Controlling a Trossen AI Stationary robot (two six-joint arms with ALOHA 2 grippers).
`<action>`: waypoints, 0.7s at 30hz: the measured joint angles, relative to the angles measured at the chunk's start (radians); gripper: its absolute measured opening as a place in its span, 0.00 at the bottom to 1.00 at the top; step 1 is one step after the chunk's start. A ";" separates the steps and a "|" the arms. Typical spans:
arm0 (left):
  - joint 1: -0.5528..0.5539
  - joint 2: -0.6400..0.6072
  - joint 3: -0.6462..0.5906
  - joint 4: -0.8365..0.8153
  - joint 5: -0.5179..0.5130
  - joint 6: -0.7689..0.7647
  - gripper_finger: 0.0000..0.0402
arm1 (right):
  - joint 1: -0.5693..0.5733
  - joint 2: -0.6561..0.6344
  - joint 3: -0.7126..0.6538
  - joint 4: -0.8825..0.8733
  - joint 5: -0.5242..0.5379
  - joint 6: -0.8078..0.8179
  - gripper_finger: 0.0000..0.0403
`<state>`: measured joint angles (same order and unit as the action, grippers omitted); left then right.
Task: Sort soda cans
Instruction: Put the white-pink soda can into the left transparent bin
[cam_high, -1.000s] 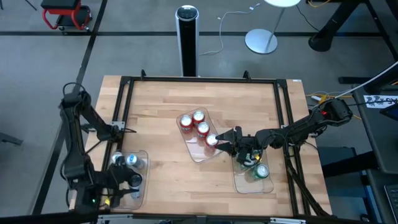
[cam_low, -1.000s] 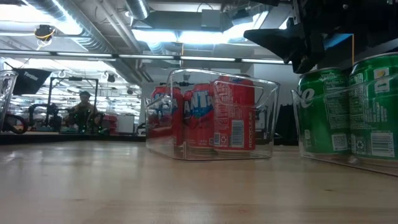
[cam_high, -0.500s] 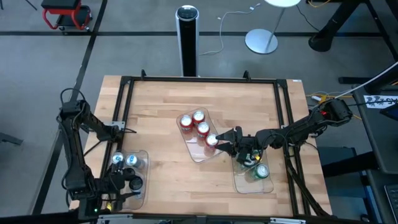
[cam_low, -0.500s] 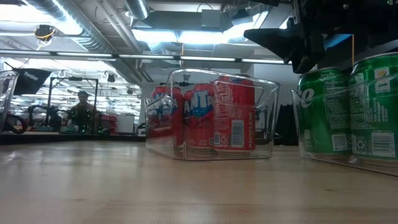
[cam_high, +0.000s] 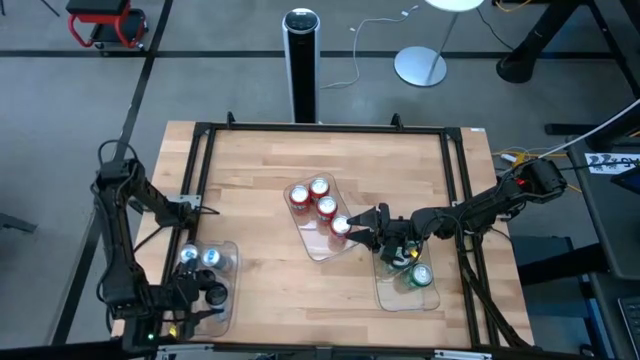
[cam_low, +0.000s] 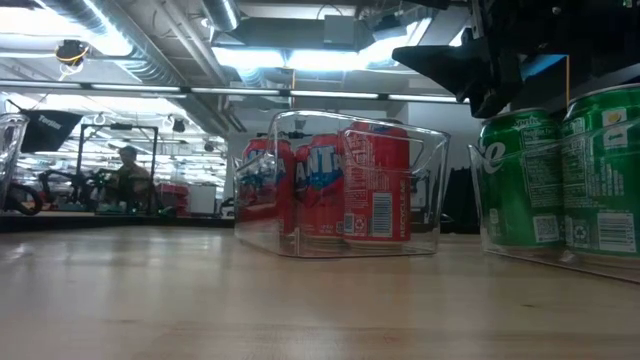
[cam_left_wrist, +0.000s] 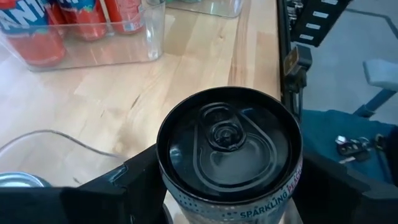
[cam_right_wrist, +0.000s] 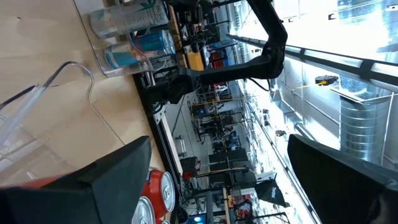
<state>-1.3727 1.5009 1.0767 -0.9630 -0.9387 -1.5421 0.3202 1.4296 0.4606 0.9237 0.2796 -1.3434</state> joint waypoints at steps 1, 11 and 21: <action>-0.010 -0.006 -0.001 -0.002 0.002 -0.004 0.68 | 0.000 0.000 0.000 0.000 0.000 0.000 0.93; -0.028 -0.029 -0.004 -0.035 0.025 -0.060 0.69 | 0.000 0.000 0.000 0.000 0.000 0.000 0.93; -0.016 -0.028 -0.007 0.023 0.026 0.084 0.69 | 0.000 0.000 0.000 0.000 0.000 0.001 0.93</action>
<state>-1.3884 1.4727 1.0698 -0.9404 -0.9127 -1.4583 0.3202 1.4292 0.4606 0.9241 0.2794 -1.3423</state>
